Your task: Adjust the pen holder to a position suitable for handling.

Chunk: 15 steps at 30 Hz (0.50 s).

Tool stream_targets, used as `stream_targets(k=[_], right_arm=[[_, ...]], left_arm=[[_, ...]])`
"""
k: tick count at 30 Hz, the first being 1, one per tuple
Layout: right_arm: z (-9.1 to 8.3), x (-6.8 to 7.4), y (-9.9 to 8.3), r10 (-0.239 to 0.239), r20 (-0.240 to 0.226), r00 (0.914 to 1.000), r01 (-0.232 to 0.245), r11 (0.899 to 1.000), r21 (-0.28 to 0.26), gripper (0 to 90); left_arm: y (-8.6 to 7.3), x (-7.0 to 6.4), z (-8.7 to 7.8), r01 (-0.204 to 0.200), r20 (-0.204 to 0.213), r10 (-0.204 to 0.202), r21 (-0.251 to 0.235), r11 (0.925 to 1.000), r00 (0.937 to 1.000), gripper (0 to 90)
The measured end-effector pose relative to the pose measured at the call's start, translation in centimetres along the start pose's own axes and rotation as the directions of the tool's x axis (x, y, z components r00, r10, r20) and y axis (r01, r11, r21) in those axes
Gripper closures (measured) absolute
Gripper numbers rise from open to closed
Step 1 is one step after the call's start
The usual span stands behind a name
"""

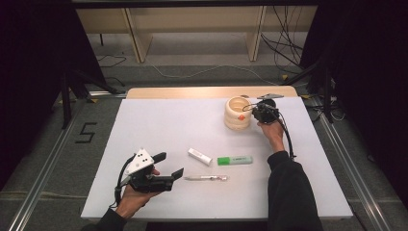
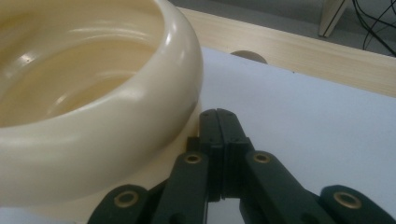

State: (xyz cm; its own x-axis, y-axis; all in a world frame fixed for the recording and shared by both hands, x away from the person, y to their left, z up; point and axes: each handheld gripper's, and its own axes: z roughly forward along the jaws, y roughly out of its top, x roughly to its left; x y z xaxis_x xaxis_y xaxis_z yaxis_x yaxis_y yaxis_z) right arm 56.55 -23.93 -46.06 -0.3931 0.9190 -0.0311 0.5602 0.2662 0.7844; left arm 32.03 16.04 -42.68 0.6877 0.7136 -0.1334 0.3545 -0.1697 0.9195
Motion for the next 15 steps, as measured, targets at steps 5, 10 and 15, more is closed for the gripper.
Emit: stream_targets(k=[5,10,15], right_arm=[[0.2,0.8,0.1,-0.005,-0.007,1.0000,0.005,1.000,-0.003,90.0],[0.4,1.6,0.4,-0.011,-0.017,0.9998,0.011,1.000,-0.003,90.0],[0.7,2.8,0.7,-0.040,-0.031,0.9987,0.040,0.999,-0.001,90.0]], left_arm=[[0.0,0.1,0.1,0.006,-0.002,-0.006,0.000,1.0000,1.0000,15.2],[0.0,0.0,0.1,0.007,-0.004,-0.007,0.000,1.0000,1.0000,15.3],[0.0,0.0,0.1,0.006,-0.002,-0.006,0.001,1.0000,1.0000,15.3]])
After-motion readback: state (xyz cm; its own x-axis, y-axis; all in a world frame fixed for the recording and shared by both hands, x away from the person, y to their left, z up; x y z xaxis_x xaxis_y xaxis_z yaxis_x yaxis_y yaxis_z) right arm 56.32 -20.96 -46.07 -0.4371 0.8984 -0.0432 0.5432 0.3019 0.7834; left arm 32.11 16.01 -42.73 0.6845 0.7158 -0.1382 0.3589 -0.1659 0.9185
